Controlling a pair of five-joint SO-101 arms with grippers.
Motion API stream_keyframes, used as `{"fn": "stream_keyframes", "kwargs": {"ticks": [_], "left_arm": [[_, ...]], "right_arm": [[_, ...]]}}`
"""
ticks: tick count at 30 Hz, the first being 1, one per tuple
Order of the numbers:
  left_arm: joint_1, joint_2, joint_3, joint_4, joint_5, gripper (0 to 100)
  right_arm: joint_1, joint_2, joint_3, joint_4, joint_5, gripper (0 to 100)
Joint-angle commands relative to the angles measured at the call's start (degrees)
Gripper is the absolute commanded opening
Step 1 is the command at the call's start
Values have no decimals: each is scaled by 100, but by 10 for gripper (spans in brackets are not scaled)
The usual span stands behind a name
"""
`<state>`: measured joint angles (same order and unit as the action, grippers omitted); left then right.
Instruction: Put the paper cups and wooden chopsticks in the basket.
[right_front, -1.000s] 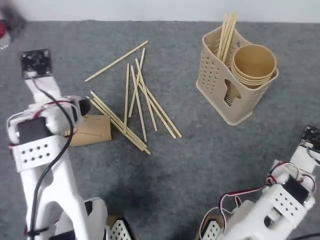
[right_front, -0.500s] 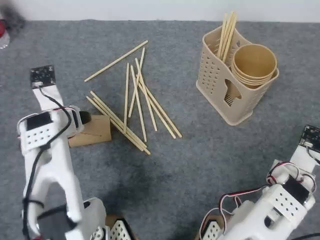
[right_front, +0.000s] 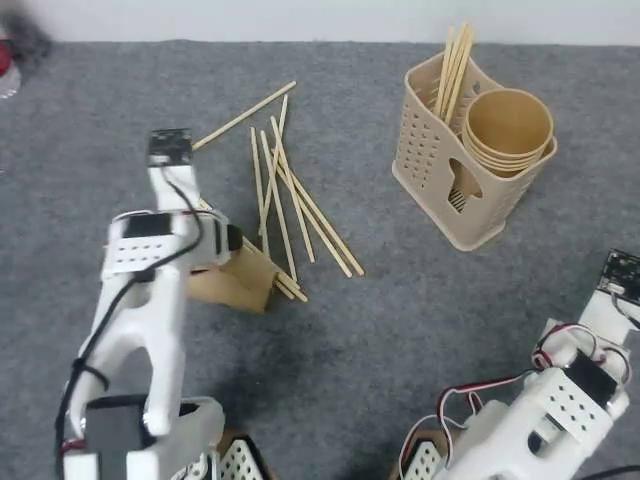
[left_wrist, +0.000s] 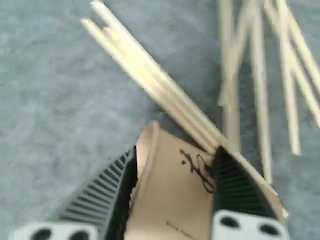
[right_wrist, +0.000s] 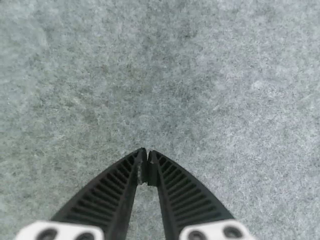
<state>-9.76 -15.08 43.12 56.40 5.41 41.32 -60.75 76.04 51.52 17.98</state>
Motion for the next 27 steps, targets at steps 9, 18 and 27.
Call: {"fn": "stream_keyframes", "kwargs": {"ticks": [9,18,27], "left_arm": [[844,-35,-1165,1881,70,21],[941,-35,-3029,3385,-141,10],[2338,-18,-6369,4404,-976,10]], "right_arm": [[-48,-84,-35,-75,70,9],[-48,-84,-35,-66,70,9],[-40,-84,-35,-57,70,9]]}}
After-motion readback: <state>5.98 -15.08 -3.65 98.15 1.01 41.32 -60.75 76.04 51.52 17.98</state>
